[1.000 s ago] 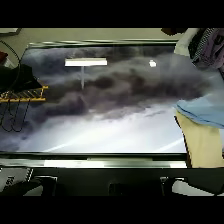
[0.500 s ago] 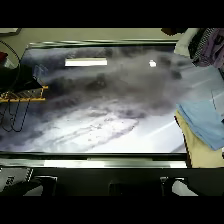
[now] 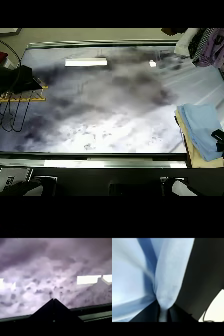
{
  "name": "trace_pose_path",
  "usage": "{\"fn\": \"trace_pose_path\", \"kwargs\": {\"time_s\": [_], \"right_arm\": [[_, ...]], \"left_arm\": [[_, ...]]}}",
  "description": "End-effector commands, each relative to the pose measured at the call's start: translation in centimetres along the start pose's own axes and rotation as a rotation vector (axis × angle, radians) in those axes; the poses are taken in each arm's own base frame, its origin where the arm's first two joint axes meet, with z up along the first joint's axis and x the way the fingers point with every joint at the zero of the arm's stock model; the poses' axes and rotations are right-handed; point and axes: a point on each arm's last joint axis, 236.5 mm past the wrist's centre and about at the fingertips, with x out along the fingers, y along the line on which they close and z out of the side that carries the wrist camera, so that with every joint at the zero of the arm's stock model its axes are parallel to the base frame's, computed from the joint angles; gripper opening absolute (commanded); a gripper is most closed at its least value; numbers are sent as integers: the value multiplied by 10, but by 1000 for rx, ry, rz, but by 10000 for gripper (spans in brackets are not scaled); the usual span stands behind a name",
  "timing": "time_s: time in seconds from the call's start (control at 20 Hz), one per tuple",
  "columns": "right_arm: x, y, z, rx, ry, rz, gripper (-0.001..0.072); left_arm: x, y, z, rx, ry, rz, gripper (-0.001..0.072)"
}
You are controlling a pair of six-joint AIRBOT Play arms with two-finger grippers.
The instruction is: Fold the clothes and pants, and hang the long-sleeved shirts on hangers.
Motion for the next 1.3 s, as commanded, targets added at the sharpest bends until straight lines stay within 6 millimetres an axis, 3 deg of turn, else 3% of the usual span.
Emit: {"fn": "trace_pose_path", "kwargs": {"time_s": [0.0, 0.25, 0.4, 0.55, 0.65, 0.75, 0.8, 0.9, 0.95, 1.1, 1.25], "right_arm": [[6, -7, 0, -15, -2, -41, 38], [6, -12, 5, -12, -25, -60, 50], [5, -20, 14, -4, -62, -94, 323], [-3, -19, 24, -16, -124, -62, 326], [-22, 5, 35, -14, -200, 91, 290], [-65, 60, 41, -61, -289, 406, 162], [-100, 94, 38, -101, -343, 612, 114], [-160, 143, 14, -222, -431, 870, 79], [-181, 163, -11, -327, -464, 926, 76], [-208, 202, -103, -672, -516, 946, 37], [-218, 216, -187, -928, -544, 953, 37]], "left_arm": [[0, 0, 0, 0, 1, 0, 27], [0, 0, 0, 0, 1, 0, 26], [0, 0, 0, 0, 1, 0, 28], [0, 0, 0, 0, 2, 1, 29], [1, 1, 0, -2, 4, 3, 29], [3, 7, 3, -6, -5, 28, 27], [5, 14, 4, -13, -11, 55, 27], [12, 27, 7, 10, -25, 97, 26], [17, 29, 7, 33, -38, 95, 26], [33, 34, -4, 76, -94, 82, 25], [43, 45, -37, 67, -87, 85, 26]]}}
